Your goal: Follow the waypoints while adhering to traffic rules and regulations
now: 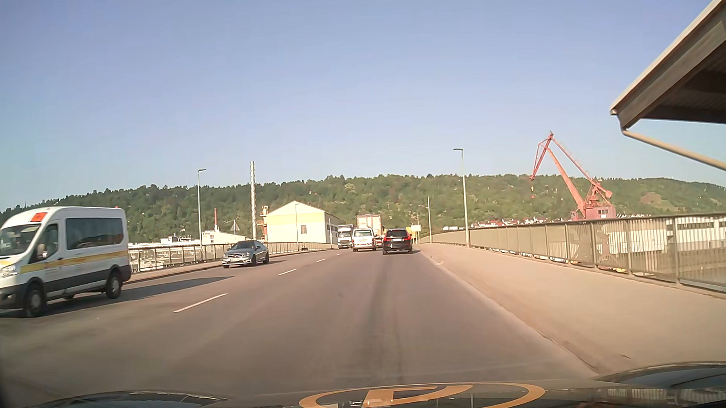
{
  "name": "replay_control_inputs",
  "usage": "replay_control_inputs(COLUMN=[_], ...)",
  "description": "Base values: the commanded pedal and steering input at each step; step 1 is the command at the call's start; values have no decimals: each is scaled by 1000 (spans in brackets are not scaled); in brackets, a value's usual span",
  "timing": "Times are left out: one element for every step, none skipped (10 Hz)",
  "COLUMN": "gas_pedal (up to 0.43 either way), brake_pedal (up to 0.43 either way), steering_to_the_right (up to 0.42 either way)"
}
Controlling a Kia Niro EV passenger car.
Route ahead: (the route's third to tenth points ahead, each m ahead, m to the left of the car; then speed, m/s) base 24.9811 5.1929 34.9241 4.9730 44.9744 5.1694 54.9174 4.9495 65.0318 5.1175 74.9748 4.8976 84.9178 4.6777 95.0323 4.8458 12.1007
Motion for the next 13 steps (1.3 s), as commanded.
replay_control_inputs(gas_pedal=[177, 177, 177, 177, 177, 177, 177, 177, 177, 177, 177, 177, 177], brake_pedal=[0, 0, 0, 0, 0, 0, 0, 0, 0, 0, 0, 0, 0], steering_to_the_right=[-1, -2, -4, -5, -5, -3, -1, -2, -1, -1, -1, -1, -1])
